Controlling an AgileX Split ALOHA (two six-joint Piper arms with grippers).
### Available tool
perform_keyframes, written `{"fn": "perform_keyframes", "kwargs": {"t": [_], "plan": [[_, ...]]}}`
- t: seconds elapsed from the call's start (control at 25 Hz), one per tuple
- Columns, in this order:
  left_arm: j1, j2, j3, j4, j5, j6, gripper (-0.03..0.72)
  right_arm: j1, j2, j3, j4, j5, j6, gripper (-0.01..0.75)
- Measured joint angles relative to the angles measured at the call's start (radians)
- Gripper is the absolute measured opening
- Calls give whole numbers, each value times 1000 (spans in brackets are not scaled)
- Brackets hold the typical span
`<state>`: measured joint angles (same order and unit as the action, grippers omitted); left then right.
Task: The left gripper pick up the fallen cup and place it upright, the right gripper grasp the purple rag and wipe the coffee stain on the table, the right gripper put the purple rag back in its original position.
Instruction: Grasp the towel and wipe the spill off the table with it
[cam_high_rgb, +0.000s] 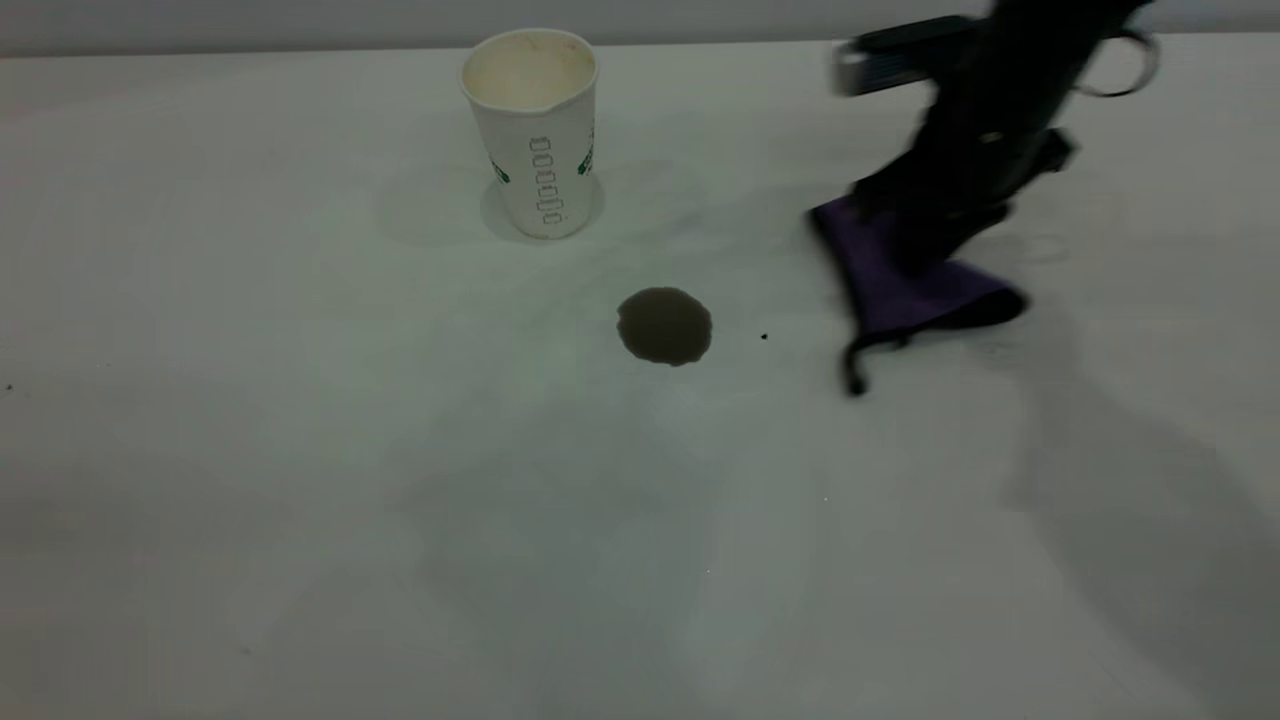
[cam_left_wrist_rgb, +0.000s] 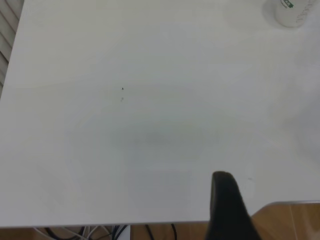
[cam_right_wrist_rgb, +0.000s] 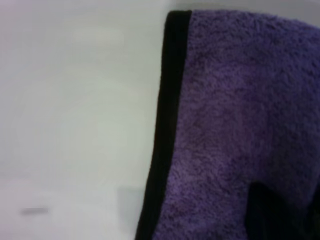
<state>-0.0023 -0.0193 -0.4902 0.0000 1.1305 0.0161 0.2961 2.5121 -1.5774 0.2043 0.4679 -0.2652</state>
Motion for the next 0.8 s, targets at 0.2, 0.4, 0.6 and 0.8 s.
{"fn": "perform_keyframes", "kwargs": {"t": [0.2, 0.4, 0.6, 0.8], "plan": [[0, 0, 0, 0, 0, 0, 505, 177, 4, 0, 69, 2, -1, 61], [0, 0, 0, 0, 0, 0, 505, 329, 8, 0, 114, -44, 23, 61], [0, 0, 0, 0, 0, 0, 505, 426, 10, 0, 141, -122, 68, 61], [0, 0, 0, 0, 0, 0, 505, 446, 19, 0, 210, -250, 79, 61]]}}
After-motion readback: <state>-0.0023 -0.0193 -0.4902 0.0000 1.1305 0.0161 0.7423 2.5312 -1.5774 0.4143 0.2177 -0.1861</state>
